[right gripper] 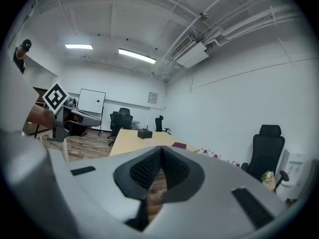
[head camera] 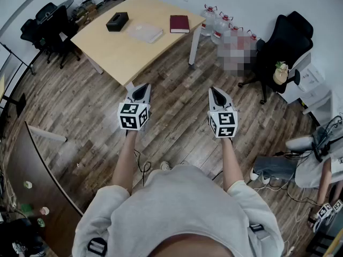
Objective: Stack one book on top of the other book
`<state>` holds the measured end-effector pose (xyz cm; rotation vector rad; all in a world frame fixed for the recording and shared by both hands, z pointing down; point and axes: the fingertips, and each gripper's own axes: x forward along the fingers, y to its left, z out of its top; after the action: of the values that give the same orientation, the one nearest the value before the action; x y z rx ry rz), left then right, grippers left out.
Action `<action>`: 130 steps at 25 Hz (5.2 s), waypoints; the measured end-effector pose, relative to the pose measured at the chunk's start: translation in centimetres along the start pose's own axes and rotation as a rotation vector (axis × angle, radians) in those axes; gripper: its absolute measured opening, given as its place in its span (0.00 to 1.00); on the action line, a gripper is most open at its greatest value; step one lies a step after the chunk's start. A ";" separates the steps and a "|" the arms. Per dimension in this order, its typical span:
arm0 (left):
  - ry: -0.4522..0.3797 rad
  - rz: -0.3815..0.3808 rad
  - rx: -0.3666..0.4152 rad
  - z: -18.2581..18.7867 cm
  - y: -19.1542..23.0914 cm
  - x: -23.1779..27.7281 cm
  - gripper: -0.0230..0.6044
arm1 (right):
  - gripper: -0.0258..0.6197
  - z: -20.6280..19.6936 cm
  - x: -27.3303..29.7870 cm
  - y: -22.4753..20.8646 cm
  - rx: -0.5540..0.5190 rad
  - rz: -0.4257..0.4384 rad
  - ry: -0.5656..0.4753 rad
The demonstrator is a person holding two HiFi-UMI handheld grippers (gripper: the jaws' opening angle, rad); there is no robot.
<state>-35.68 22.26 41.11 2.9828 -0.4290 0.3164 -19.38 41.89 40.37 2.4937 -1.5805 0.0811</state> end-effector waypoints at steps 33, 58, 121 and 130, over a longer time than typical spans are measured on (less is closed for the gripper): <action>0.062 -0.109 -0.027 -4.6 -5.3 1.5 0.63 | 0.89 -3.1 -0.1 -0.4 0.071 0.108 0.035; 0.056 -0.070 0.008 -4.7 -8.5 5.9 0.63 | 0.84 -5.6 0.7 -4.3 0.087 0.169 0.027; 0.121 -0.207 -0.018 2.5 19.8 49.2 0.63 | 0.81 -4.7 48.3 -15.3 0.113 0.068 0.133; 0.166 -0.171 -0.046 2.8 21.3 56.4 0.63 | 0.81 -5.1 55.2 -19.6 0.135 0.121 0.146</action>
<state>11.58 -13.47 52.50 2.8933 -0.1611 0.5230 22.33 1.82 50.95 2.4228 -1.7152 0.3895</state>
